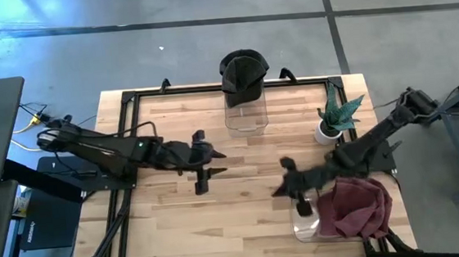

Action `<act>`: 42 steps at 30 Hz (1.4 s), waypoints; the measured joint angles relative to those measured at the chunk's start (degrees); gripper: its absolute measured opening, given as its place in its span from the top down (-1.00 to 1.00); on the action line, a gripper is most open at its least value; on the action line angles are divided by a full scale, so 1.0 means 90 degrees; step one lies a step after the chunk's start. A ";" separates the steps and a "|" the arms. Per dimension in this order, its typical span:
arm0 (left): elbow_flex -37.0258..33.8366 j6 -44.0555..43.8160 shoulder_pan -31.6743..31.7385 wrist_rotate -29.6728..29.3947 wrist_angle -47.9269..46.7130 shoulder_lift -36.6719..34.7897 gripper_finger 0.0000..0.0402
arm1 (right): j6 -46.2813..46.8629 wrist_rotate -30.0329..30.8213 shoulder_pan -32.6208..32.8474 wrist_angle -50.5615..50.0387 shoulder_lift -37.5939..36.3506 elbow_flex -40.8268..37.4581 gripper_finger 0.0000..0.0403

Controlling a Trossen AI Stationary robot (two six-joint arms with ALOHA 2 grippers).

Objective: Pick & Place hat
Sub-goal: Return to Home Position

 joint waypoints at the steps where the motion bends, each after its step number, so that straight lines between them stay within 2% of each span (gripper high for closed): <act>1: -0.0265 0.0036 0.0010 0.0010 0.0295 -0.0095 0.16 | -0.0372 -0.0194 -0.0275 0.0506 -0.0094 -0.0218 1.00; 4: -0.1044 -0.0055 0.0338 0.0145 0.1039 -0.0438 0.31 | -0.1176 -0.0574 -0.1129 0.1359 -0.0517 -0.0674 1.00; 8: -0.1901 -0.0333 0.1159 0.0135 0.1818 -0.1290 0.57 | -0.1643 -0.0768 -0.2112 0.1433 -0.1430 -0.0947 1.00; 13: -0.2645 -0.0330 0.2360 0.1329 0.1950 -0.2095 0.95 | -0.1829 -0.1640 -0.2850 0.1132 -0.2800 -0.1250 1.00; 16: -0.2967 -0.0221 0.2849 0.1765 0.1981 -0.2442 0.94 | -0.1769 -0.2181 -0.3144 0.1107 -0.3562 -0.1660 1.00; 22: -0.3384 0.0163 0.3424 0.1985 0.1908 -0.2920 0.98 | -0.1440 -0.2952 -0.3677 0.1095 -0.4445 -0.2531 1.00; 26: -0.3605 0.0481 0.3692 0.2502 0.1868 -0.3184 0.98 | -0.1426 -0.3100 -0.4024 0.1257 -0.4771 -0.2975 1.00; 29: -0.3865 0.0506 0.3805 0.2766 0.1866 -0.3538 1.00 | -0.1403 -0.3612 -0.4202 0.1564 -0.5053 -0.3360 1.00; 36: -0.5039 0.0353 0.3324 0.2700 0.2487 -0.4904 1.00 | -0.0937 -0.3862 -0.4252 0.2214 -0.5794 -0.4220 1.00; 42: -0.6187 0.0318 0.2853 0.2215 0.3091 -0.6077 1.00 | -0.0947 -0.3852 -0.4255 0.2250 -0.6034 -0.4331 1.00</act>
